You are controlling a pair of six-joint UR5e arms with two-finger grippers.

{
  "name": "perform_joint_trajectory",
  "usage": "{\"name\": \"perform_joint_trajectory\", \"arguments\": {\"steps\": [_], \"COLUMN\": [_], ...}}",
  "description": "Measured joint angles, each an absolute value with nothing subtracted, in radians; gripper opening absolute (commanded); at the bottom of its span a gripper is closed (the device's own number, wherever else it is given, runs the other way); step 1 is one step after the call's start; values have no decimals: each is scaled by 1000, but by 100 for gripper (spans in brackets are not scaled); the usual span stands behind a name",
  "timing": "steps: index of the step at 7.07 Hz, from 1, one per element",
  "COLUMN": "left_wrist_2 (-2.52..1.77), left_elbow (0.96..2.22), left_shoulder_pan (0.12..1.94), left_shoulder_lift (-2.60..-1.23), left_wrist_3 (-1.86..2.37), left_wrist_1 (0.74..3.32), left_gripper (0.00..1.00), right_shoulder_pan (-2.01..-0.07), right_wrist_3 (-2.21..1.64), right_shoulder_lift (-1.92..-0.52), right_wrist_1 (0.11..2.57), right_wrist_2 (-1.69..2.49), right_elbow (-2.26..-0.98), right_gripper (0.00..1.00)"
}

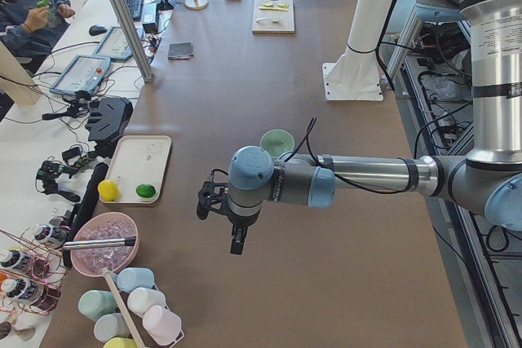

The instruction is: Place spoon in bowl

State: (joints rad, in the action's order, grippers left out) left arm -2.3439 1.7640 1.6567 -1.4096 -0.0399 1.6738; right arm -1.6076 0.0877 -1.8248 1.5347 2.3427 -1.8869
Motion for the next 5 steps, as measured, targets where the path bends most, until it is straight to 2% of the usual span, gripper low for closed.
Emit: {"name": "perform_joint_trajectory", "arguments": {"steps": [5], "left_wrist_2": [-2345], "left_elbow": [1770], "left_shoulder_pan": [1657], "left_shoulder_lift": [-1396], "left_wrist_3": [-30], "left_wrist_1": [1679], "left_gripper": [98], "right_shoulder_pan": [-1607], "right_wrist_3": [88], "right_shoulder_lift": [-1822], "right_wrist_1": [1537], "right_wrist_2": [2344], "right_elbow": [-1884], "right_gripper": [100]}}
